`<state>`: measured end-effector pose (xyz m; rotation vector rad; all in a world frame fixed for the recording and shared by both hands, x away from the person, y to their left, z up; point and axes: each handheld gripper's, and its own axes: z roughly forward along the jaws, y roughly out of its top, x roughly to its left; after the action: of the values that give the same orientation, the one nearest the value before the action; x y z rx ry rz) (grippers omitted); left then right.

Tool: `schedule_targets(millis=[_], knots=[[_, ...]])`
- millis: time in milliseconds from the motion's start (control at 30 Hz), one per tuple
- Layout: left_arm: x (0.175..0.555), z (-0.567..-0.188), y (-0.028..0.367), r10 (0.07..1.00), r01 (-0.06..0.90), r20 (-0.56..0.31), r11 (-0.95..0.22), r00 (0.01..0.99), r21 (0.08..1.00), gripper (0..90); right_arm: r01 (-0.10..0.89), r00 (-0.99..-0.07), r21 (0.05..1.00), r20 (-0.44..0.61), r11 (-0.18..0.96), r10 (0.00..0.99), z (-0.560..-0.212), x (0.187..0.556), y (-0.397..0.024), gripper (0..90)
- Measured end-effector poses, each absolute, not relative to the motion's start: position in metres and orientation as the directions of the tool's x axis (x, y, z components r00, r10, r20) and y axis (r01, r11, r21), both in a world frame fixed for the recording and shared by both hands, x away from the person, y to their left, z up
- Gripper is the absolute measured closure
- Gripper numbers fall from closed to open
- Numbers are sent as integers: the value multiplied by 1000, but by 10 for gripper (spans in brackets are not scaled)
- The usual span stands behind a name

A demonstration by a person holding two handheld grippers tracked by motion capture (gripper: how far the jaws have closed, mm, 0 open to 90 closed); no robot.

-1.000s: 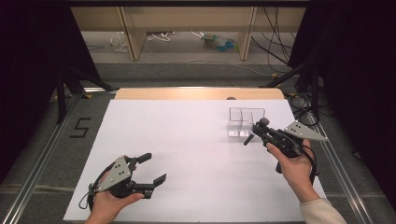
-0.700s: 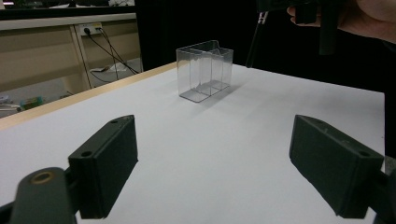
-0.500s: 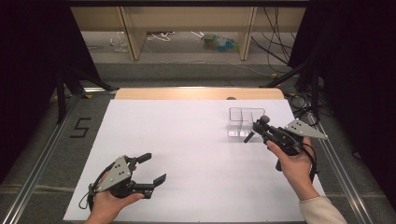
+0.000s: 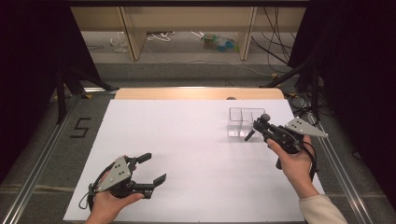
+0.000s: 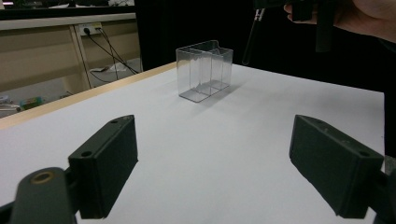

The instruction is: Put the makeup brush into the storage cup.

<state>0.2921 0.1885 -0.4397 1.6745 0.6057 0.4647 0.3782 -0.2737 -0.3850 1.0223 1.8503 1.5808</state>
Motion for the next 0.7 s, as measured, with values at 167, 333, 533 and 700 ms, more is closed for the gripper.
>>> schedule_targets(millis=[167,333,533,700], knots=[[292,-440,189,620,132,-21,-133,785,982,154,221,-594,974,97,46,798,-384,380,-274,784],[292,-440,189,622,133,-23,-132,783,982,154,220,-592,974,98,44,800,-383,381,-274,784],[292,-440,189,623,135,-25,-130,782,982,154,212,-589,976,92,43,803,-383,383,-275,784],[292,-440,188,622,135,-26,-130,783,982,154,226,-588,973,101,43,803,-382,383,-275,784]])
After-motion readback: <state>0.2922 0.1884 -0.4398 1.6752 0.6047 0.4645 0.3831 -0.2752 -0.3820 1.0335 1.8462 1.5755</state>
